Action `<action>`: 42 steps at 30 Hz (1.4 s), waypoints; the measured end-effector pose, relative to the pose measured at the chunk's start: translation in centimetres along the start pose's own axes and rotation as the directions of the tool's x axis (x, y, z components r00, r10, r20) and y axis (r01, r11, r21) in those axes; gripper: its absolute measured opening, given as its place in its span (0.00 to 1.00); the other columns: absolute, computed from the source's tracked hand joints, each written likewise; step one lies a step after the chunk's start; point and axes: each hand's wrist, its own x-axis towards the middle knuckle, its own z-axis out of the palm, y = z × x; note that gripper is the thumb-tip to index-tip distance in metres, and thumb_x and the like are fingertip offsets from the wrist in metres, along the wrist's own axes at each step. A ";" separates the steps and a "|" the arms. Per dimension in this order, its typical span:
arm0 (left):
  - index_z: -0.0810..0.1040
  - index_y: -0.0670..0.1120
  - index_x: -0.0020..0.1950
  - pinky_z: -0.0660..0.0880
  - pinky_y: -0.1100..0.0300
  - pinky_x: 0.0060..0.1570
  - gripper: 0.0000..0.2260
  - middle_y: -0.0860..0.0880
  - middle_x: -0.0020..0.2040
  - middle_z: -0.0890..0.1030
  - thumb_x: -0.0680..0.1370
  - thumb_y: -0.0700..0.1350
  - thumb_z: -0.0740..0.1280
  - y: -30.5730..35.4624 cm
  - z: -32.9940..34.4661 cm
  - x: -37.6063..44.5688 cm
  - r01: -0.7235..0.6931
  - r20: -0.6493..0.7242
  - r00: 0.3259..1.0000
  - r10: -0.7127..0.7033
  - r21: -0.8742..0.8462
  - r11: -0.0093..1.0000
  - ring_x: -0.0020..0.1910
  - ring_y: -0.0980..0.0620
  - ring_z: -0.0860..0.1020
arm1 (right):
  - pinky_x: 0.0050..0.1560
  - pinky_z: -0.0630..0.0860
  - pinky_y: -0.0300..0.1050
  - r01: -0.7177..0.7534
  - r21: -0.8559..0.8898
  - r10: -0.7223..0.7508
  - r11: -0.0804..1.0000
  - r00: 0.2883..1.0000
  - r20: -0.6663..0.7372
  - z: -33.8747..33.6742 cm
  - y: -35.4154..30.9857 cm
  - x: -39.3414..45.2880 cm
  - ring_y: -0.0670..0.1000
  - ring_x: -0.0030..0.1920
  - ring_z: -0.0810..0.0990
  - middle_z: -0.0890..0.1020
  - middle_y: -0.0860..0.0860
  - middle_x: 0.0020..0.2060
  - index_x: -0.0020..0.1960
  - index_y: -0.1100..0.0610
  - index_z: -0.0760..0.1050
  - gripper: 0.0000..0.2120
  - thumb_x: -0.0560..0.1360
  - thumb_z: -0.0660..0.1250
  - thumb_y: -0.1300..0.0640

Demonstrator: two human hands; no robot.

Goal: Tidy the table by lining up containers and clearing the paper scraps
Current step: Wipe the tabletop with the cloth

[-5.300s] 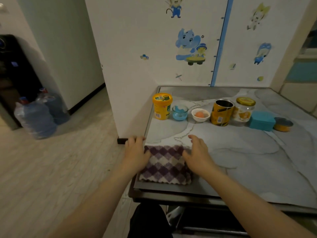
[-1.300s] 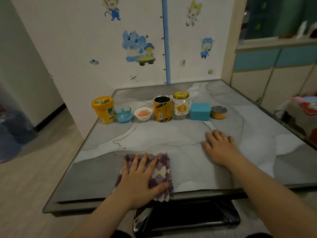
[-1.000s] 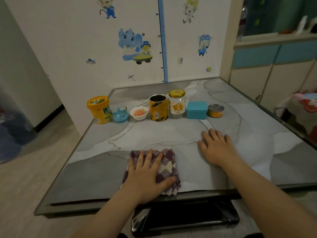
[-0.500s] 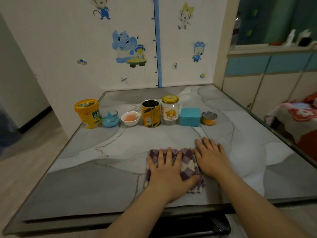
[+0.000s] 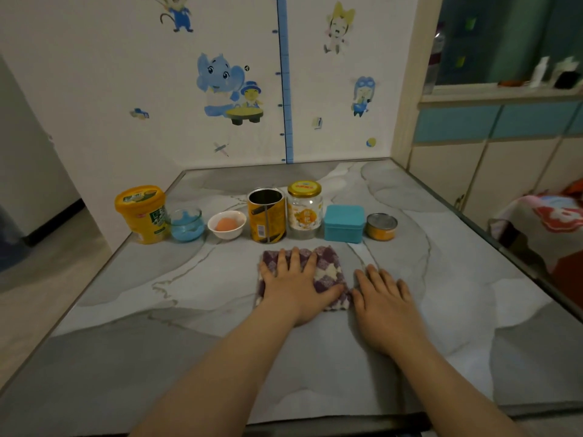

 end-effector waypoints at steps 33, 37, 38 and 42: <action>0.64 0.56 0.70 0.65 0.60 0.64 0.24 0.55 0.69 0.67 0.76 0.61 0.62 -5.6 -2.9 -2.8 -0.416 -0.181 0.898 0.402 -0.050 0.908 0.64 0.54 0.68 | 0.77 0.42 0.53 0.004 0.130 -0.010 0.992 0.999 0.047 -1.4 0.0 -0.5 0.51 0.78 0.46 0.50 0.50 0.79 0.79 0.51 0.51 0.26 0.83 0.47 0.46; 0.62 0.57 0.73 0.67 0.59 0.66 0.25 0.55 0.72 0.64 0.77 0.58 0.61 -8.5 -3.4 -2.2 -0.382 -0.061 0.923 0.380 -0.031 0.924 0.67 0.53 0.68 | 0.74 0.52 0.51 -0.047 0.212 0.058 0.976 0.997 -0.043 -2.1 0.0 0.4 0.53 0.74 0.59 0.64 0.51 0.74 0.75 0.52 0.59 0.24 0.80 0.55 0.50; 0.65 0.57 0.72 0.70 0.58 0.63 0.23 0.56 0.70 0.66 0.77 0.58 0.59 -8.9 -3.4 -1.9 -0.403 -0.059 0.914 0.402 -0.010 0.915 0.65 0.54 0.70 | 0.73 0.55 0.51 -0.056 0.232 0.075 0.971 0.994 -0.074 -2.4 -0.2 0.9 0.53 0.72 0.61 0.66 0.51 0.72 0.74 0.51 0.61 0.23 0.80 0.56 0.50; 0.78 0.52 0.58 0.76 0.56 0.49 0.24 0.54 0.55 0.79 0.75 0.61 0.50 -9.2 -3.5 -0.6 -0.435 -0.140 0.891 0.432 0.010 0.900 0.50 0.53 0.78 | 0.72 0.58 0.49 0.017 0.310 0.019 0.951 0.994 -0.111 -3.4 -1.8 3.3 0.52 0.70 0.63 0.68 0.51 0.69 0.72 0.50 0.64 0.22 0.79 0.59 0.53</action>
